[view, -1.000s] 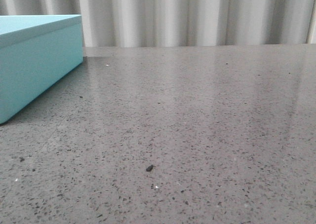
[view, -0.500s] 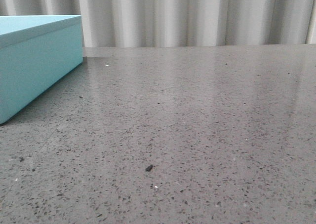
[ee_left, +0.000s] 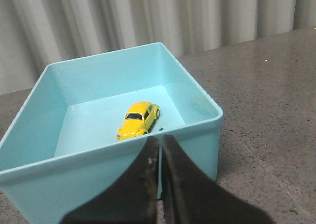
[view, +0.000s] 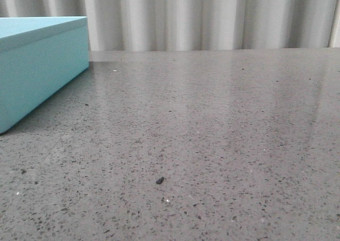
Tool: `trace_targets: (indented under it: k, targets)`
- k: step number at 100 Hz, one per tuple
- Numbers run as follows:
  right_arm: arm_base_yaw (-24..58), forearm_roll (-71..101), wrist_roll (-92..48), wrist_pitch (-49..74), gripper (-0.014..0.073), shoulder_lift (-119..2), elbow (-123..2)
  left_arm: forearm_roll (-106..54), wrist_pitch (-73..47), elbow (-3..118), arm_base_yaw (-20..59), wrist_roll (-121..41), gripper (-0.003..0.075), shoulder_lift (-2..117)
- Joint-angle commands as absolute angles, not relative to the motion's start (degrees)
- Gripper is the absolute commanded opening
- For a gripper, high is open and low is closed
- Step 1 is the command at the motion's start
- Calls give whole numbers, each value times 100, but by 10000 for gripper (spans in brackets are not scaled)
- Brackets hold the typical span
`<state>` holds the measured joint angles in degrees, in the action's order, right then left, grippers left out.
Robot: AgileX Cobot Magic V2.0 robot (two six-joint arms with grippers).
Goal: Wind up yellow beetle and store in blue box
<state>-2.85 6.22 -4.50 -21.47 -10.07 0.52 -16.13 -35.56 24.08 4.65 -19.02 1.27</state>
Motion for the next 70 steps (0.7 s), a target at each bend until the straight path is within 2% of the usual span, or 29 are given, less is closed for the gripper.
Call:
trace_targets:
  k: [1,27,70]
  targets:
    - [-281,614,-454,-2590,-61,-793,165,-1739,-3086,2538,443,-1855,-21,206]
    - [-281,614,-454,-2513,-61,-186,165,-1739,-3086,2538,443,-1855,-21,206]
    - [-281,614,-454,-2513,-61,-160,165,-1739,-3086,2538,443,-1855,-21,206]
